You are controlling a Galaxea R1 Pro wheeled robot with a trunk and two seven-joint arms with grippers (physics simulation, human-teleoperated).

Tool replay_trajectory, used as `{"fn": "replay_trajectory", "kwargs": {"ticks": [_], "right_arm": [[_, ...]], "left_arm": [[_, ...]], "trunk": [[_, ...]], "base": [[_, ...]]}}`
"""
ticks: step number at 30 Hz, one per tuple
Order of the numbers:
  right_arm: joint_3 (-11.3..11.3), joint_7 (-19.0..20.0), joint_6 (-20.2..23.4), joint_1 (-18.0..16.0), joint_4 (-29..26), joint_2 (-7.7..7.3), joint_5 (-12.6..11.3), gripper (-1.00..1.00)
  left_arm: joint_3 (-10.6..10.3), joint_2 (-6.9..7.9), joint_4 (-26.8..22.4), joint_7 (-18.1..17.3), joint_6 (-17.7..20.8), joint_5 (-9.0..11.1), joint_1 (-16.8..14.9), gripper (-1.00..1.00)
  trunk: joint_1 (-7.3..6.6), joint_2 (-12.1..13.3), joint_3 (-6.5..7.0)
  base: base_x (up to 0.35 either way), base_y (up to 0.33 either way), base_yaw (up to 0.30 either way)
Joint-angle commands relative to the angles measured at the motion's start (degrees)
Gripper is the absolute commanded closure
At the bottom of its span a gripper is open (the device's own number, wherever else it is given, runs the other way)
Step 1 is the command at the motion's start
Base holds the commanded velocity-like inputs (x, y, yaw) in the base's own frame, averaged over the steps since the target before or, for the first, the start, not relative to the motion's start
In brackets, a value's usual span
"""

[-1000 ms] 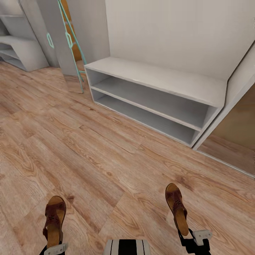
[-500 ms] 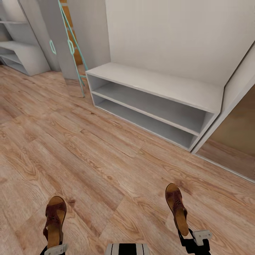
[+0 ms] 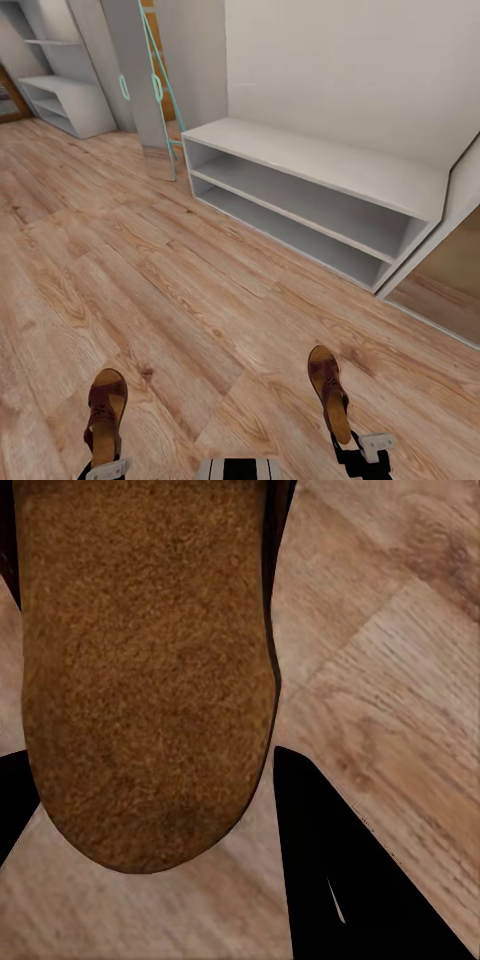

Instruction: Pick up the two gym shoes and the two sandals from the corridor floor and place them onto the hallstand (shoe rack) in the corridor, making sure they are on the rack and not on the floor. Arrange them so the two gym shoes are next to each other and the two sandals are next to each other.

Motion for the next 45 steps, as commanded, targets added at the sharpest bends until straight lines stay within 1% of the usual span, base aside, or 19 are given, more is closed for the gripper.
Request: {"fn": "replay_trajectory", "kwargs": {"ticks": [1,6,9,34,38,45], "right_arm": [[-0.50,0.60,-0.14,-0.04,0.01,0.14,0.03,1.00],[-0.49,0.62,-0.18,-0.04,0.37,0.49,0.04,1.00],[-0.50,0.60,-0.29,-0.04,1.53,0.66,0.04,1.00],[-0.58,0.60,-0.32,-0.04,1.67,0.61,0.04,1.00],[-0.58,0.60,-0.32,-0.04,1.67,0.61,0.04,1.00],[-0.58,0.60,-0.32,-0.04,1.67,0.61,0.04,1.00]], "left_arm": [[0.20,-0.06,0.04,-0.02,-0.16,-0.43,-0.05,1.00],[0.16,-0.16,0.04,-0.02,-0.17,-0.44,-0.05,1.00],[0.15,-0.26,0.04,-0.02,-0.17,-0.46,-0.05,1.00],[-0.11,-0.37,0.04,-0.02,0.01,-0.44,-0.05,1.00],[-0.11,-0.37,0.04,-0.02,0.01,-0.42,-0.05,1.00],[-0.11,-0.37,0.04,0.01,0.01,-0.36,-0.05,1.00]], "trunk": [[-0.01,-0.01,-0.03],[-0.01,-0.01,0.05],[-0.01,-0.01,0.18],[-0.01,-0.01,1.49],[-0.01,-0.01,1.72],[-0.01,-0.01,2.14]], "base": [[0.000,0.000,0.272],[0.000,0.000,0.273],[0.000,0.000,0.260],[0.001,0.000,0.243],[0.180,0.000,0.224],[0.312,0.000,0.220]]}}
